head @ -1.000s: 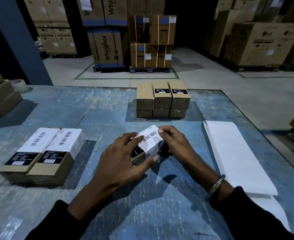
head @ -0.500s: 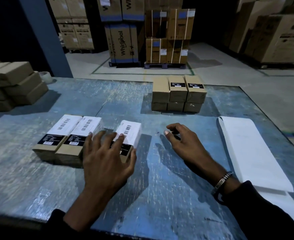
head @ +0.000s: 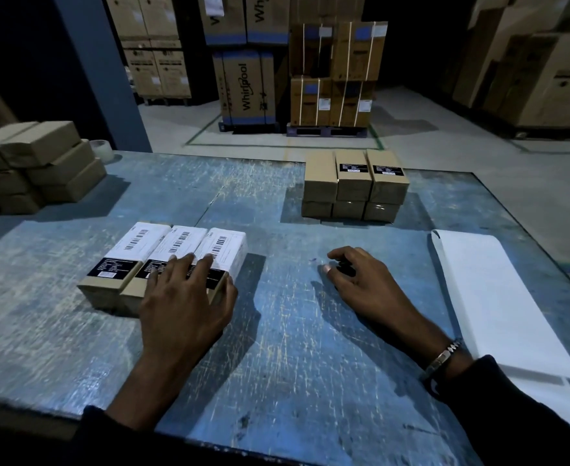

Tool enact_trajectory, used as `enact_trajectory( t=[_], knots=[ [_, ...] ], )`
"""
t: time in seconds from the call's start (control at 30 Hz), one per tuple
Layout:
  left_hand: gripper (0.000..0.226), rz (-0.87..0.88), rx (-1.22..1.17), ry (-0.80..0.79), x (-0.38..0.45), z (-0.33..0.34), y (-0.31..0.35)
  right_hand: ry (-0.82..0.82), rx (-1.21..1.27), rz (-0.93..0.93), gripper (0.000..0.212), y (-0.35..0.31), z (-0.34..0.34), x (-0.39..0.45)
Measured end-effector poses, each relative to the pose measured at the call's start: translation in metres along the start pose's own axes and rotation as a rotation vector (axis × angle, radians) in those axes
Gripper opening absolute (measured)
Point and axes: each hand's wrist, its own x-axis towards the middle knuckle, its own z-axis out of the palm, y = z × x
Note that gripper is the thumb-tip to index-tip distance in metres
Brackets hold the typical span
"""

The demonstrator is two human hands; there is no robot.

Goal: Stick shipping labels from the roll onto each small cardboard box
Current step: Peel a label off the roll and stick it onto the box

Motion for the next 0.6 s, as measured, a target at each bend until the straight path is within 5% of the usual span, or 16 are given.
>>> enact_trajectory(
  t=[0.47,0.6],
  knots=[
    [0.052,-0.056,-0.043,-0.076,0.008,-0.012,0.009,0.04,0.017,-0.017,0.034,-0.002,-0.007,0.002],
    [0.057,0.094,-0.116,-0.048,0.037,-0.024,0.041,0.166,-0.056,-0.013,0.032,0.001,-0.024,0.01]
  ],
)
